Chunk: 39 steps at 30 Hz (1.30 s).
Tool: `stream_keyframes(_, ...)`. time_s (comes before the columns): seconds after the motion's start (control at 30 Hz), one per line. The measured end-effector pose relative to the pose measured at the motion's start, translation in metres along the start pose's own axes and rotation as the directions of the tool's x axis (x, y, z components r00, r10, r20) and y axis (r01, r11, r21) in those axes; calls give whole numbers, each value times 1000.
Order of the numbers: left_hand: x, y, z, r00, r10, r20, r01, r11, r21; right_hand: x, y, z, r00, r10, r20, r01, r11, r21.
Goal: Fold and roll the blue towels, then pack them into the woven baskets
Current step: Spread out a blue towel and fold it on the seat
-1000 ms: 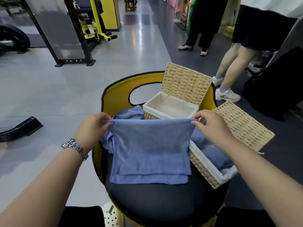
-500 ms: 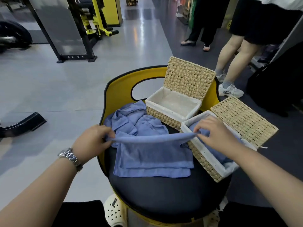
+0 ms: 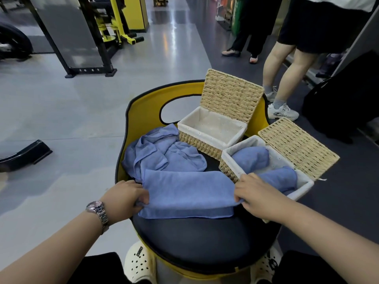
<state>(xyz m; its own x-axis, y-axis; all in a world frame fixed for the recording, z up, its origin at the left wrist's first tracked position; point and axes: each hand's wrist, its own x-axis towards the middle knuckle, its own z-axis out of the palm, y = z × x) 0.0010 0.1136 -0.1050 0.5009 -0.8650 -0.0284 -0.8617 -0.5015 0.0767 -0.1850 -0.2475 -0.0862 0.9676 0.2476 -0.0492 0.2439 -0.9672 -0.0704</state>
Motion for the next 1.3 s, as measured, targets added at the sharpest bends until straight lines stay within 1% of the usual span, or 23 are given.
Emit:
stream_keyframes(0.1, 1, 2, 3, 996, -26, 85, 26, 1000, 4, 1, -1, 5, 1000, -11, 28, 12, 999, -39)
stream_keyframes(0.2, 3, 9, 2, 978, -68, 195, 57, 997, 61, 3, -5, 8, 997, -14, 81, 20, 997, -71)
stream_keyframes(0.3, 4, 11, -2, 937, -114, 330, 84, 991, 106, 7, -8, 4, 983, -19, 181, 19, 1000, 2)
stream_keyframes(0.33, 5, 12, -5, 936, -127, 328, 102, 990, 94, 9, -9, 1, 981, 5, 194, -17, 998, 56)
stream_keyframes(0.37, 8, 13, -8, 951, -148, 273, 139, 989, 52, 13, -8, -1, 987, 31, 155, -47, 994, 102)
stream_keyframes(0.4, 12, 13, -10, 968, -193, 163, 200, 980, -23, 19, -8, -1, 995, 59, 82, -69, 988, 134)
stream_keyframes(0.43, 17, 12, -12, 961, -271, 56, 276, 956, -104, 26, -7, -2, 994, 107, 28, -110, 983, 147)
stream_keyframes(0.47, 20, 12, -12, 932, -363, -11, 356, 919, -168, 32, -6, -1, 984, 176, -7, -173, 972, 158)
stream_keyframes(0.53, 24, 16, -9, 867, -498, 6, 491, 851, -186, 44, -8, 2, 938, 345, 25, -343, 922, 182)
stream_keyframes(0.63, 26, 24, 6, 827, -545, 139, 557, 828, -69, 51, -22, 17, 856, 494, 154, -515, 841, 167)
stream_keyframes(0.7, 28, 27, 13, 820, -531, 213, 558, 825, -88, 52, -32, 28, 822, 530, 210, -565, 807, 175)
stream_keyframes(0.77, 29, 32, 15, 814, -510, 280, 554, 826, -107, 52, -34, 34, 801, 557, 217, -595, 780, 193)
stream_keyframes(0.83, 26, 35, 16, 798, -502, 333, 558, 824, -95, 51, -32, 35, 798, 555, 234, -600, 768, 225)
stream_keyframes(0.9, 20, 31, 16, 778, -488, 396, 551, 833, -54, 47, -34, 33, 821, 475, 316, -550, 807, 214)
stream_keyframes(0.97, 12, 24, 17, 762, -463, 452, 494, 868, 57, 40, -40, 30, 850, 342, 400, -453, 863, 224)
stream_keyframes(1.0, 7, 22, 18, 755, -455, 472, 451, 883, 130, 37, -43, 28, 861, 296, 414, -425, 865, 265)
stream_keyframes(1.07, 0, 27, 16, 764, -488, 422, 404, 872, 277, 35, -39, 23, 880, 285, 380, -413, 854, 316)
stream_keyframes(1.13, 1, 46, 3, 799, -538, 268, 444, 829, 340, 34, -32, 16, 895, 333, 296, -412, 872, 265)
stream_keyframes(1.17, 4, 59, -3, 838, -501, 216, 433, 852, 293, 33, -29, 14, 908, 333, 256, -389, 896, 215)
stream_keyframes(1.2, 7, 75, -6, 890, -414, 191, 382, 906, 183, 32, -29, 13, 923, 311, 226, -350, 923, 162)
stream_keyframes(1.23, 11, 91, -6, 943, -277, 184, 274, 961, 46, 31, -30, 13, 938, 279, 207, -305, 947, 106)
stream_keyframes(1.27, 13, 110, -6, 977, -123, 177, 141, 985, -96, 31, -32, 14, 952, 238, 192, -250, 968, 37)
stream_keyframes(1.3, 15, 129, -2, 984, 10, 176, 22, 983, -183, 31, -35, 17, 961, 205, 184, -202, 979, -35)
